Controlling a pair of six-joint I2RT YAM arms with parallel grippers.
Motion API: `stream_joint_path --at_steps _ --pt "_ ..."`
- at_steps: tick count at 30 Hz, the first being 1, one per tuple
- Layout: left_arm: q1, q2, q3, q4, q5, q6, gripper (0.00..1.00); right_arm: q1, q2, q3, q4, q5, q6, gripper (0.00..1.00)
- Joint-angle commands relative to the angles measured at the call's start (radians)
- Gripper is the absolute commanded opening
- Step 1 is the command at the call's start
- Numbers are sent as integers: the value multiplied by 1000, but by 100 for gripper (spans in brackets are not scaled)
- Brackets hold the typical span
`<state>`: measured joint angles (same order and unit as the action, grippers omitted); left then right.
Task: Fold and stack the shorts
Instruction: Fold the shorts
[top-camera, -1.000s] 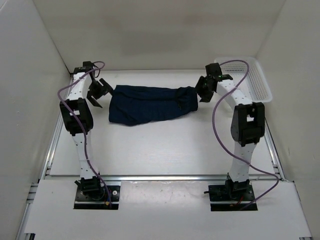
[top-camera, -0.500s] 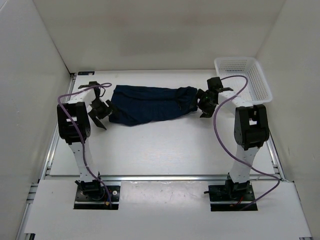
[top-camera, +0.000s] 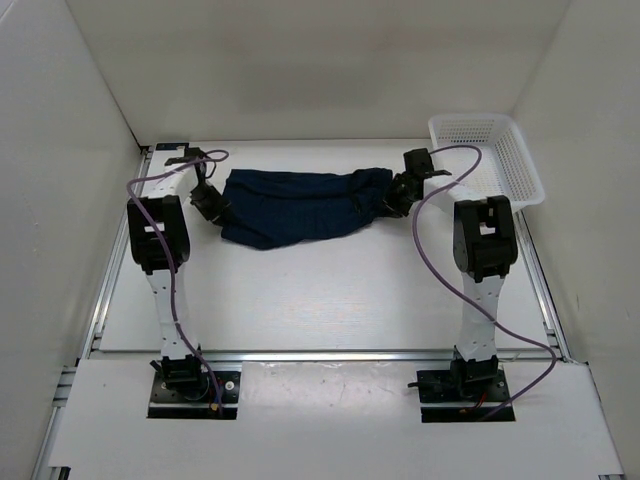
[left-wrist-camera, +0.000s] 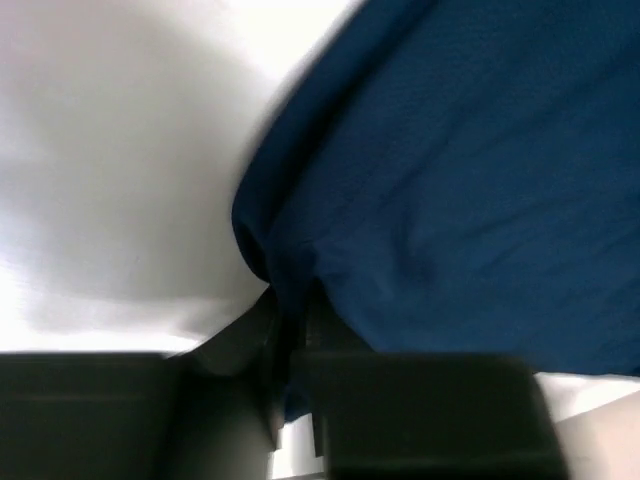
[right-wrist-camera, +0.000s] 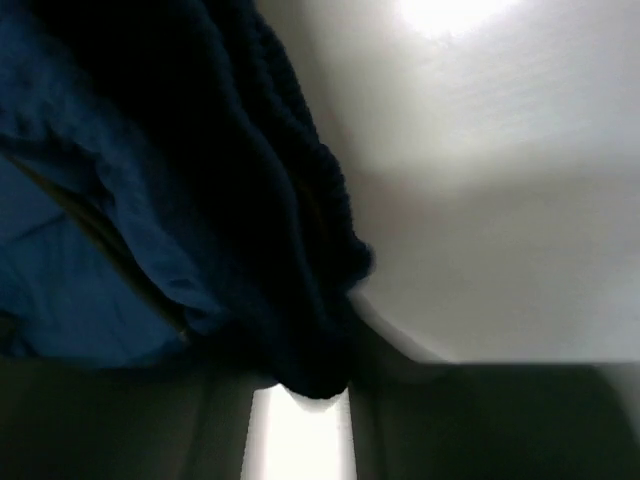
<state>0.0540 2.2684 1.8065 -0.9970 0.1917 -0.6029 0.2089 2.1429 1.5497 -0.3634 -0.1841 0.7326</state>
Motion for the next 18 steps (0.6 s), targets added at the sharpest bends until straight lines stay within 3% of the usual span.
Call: stream_joint_path --at_steps 1,3,9,18 --pt "-6 31 77 31 11 3 10 36 43 82 1 28 11 15" --pt "-6 31 100 12 11 3 10 37 43 82 -9 38 11 0" --pt "3 -104 13 0 -75 12 10 46 -93 -26 -41 86 -22 0" --pt "72 -386 -361 9 -106 41 10 75 -398 -354 -121 133 -84 0"
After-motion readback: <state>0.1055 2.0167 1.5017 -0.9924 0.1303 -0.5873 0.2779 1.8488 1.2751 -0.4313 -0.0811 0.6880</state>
